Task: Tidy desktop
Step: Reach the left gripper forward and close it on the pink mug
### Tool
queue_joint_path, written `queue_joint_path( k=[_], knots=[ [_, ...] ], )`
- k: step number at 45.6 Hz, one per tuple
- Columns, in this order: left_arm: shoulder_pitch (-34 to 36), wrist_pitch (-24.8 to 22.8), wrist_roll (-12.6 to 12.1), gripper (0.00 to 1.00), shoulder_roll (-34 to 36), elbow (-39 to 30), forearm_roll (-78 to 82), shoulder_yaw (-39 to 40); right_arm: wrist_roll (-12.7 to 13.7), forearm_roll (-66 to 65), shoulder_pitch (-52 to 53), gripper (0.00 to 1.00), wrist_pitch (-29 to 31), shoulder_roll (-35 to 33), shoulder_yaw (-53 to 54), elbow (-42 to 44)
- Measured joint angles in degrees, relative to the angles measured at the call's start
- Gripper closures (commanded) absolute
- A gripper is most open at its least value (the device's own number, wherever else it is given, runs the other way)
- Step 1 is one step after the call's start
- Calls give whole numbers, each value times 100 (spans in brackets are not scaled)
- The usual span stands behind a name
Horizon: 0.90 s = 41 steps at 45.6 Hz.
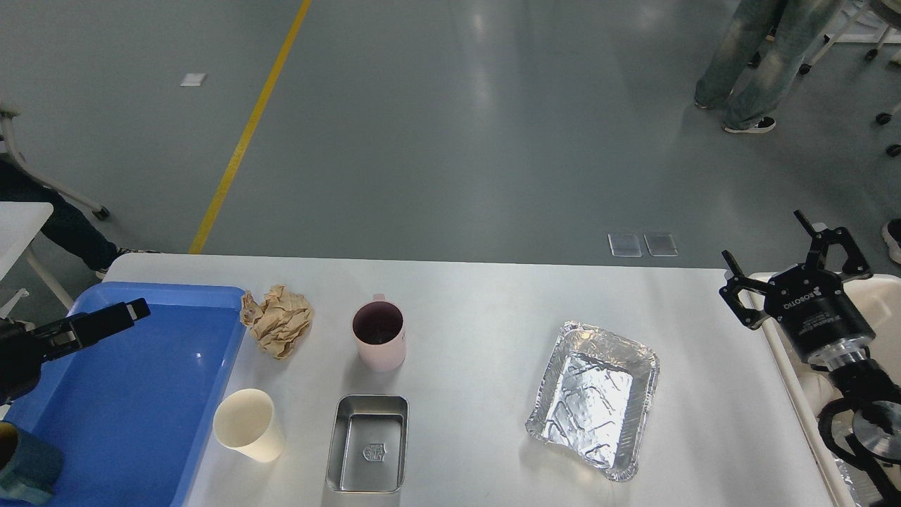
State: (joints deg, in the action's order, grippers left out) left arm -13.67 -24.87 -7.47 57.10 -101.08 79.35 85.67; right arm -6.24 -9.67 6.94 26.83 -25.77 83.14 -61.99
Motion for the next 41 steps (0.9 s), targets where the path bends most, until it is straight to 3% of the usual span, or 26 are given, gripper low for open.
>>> queue_joint_path(
  k=[28,35,41],
  knots=[
    [-65,86,-6,6,-242,30,330,-253,0,-44,-17,0,-3,-4,0,-42],
    [306,69,-8,9,-266,100,383,-456,-4,-44,-31,0,-4,-4,0,-42],
    [1018,62,-8,10,-298,348,395,-978,-8,-44,-50,0,-4,-5,6,-46]
  ],
)
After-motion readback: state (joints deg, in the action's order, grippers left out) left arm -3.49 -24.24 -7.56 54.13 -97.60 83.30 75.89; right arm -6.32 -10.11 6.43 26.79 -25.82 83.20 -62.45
